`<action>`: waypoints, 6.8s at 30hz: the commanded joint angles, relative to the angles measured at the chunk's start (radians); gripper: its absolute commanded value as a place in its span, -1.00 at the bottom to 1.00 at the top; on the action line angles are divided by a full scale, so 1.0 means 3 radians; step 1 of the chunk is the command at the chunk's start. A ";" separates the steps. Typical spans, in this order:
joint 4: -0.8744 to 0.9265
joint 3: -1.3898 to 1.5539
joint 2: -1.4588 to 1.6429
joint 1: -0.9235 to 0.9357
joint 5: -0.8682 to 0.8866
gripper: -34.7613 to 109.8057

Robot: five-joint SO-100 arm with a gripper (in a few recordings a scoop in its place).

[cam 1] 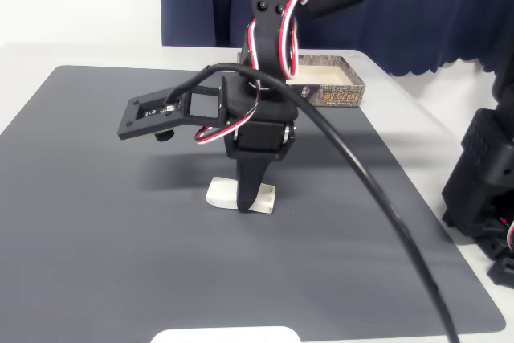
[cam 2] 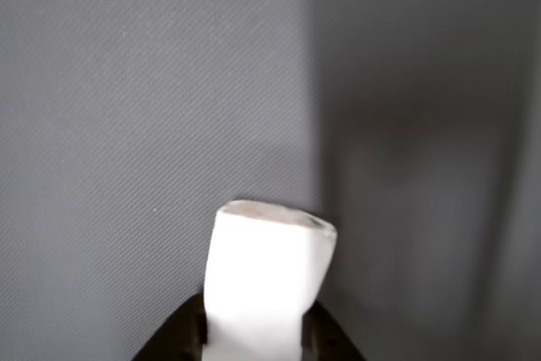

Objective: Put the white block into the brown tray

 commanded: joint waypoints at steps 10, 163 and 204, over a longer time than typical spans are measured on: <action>0.0552 -0.0271 0.0879 0.0220 -0.0102 -0.52; 0.0251 0.1457 0.3247 -0.0368 0.0220 -0.52; 0.1069 0.3993 0.5839 -0.0828 0.0389 -0.52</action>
